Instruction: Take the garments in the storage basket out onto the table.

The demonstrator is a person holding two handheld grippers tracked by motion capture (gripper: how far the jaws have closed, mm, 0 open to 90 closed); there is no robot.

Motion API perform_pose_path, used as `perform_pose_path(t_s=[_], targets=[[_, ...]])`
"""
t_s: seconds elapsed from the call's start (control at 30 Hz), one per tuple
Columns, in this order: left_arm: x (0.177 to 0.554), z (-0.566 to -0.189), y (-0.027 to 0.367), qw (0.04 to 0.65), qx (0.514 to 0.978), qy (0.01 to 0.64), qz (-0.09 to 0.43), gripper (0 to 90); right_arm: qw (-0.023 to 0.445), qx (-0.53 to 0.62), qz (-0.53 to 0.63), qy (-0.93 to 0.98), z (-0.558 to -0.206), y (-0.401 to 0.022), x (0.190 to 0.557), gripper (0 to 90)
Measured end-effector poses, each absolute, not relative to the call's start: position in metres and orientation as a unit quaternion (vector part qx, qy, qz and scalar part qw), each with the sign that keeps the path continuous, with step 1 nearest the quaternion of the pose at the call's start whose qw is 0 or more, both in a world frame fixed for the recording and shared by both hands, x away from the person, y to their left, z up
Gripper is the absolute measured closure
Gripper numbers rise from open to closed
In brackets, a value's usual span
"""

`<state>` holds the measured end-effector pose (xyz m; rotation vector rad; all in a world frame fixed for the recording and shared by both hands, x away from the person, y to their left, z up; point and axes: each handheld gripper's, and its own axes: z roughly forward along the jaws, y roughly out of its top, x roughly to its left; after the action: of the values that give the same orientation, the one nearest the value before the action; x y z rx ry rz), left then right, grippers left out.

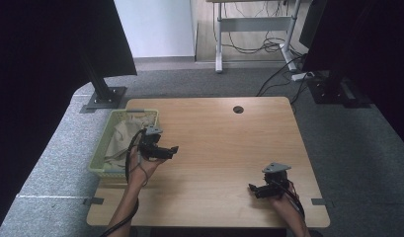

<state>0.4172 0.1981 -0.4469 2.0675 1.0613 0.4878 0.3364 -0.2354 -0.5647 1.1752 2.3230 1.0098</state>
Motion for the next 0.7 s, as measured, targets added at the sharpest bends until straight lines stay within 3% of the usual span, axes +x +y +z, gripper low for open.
perform_pose_path(t_s=[0.7], targets=[[0.443, -0.430, 0.231, 0.349, 0.795, 0.447, 0.215, 7.4, 0.174, 0.413, 0.356, 0.820, -0.565, -0.236, 0.336, 1.0]])
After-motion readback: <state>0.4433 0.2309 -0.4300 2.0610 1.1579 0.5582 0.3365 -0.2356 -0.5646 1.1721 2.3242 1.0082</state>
